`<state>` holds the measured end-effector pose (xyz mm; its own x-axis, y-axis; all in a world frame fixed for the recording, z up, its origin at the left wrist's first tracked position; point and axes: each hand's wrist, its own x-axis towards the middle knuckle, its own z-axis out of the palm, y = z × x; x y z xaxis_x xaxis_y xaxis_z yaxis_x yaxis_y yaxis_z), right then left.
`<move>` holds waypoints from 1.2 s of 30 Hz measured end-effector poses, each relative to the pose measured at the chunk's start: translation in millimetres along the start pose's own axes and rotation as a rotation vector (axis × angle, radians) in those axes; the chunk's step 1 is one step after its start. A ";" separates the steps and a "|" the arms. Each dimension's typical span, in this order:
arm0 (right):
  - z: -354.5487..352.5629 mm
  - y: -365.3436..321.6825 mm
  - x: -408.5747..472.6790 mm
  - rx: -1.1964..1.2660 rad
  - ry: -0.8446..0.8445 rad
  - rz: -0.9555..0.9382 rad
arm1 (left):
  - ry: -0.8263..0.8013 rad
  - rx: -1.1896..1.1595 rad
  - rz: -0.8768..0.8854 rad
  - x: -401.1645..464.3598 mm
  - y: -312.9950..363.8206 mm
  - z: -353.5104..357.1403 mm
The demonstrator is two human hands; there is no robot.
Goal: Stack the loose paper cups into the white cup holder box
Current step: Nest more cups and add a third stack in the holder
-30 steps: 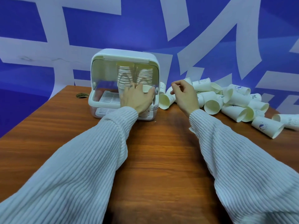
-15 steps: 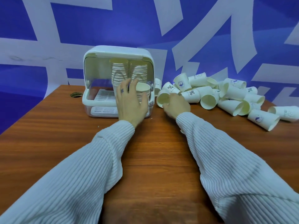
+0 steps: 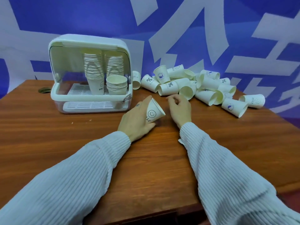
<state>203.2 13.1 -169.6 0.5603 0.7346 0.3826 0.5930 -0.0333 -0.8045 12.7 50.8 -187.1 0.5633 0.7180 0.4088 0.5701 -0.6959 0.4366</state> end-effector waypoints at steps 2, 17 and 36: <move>-3.5 15.3 18.8 -0.366 0.134 0.054 | -0.006 -0.020 0.011 -1.5 0.5 -0.4; -15.4 39.2 56.5 -0.571 0.230 0.145 | 0.068 -0.047 0.015 -0.8 3.5 -5.4; 47.4 -152.9 27.9 0.091 0.127 -0.313 | 0.687 -0.432 -0.417 -43.7 -32.5 -66.1</move>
<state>100.7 70.8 -57.4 0.4300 0.6092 0.6663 0.6967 0.2455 -0.6741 -70.0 42.9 -166.1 -0.1973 0.8562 0.4776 0.2962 -0.4123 0.8615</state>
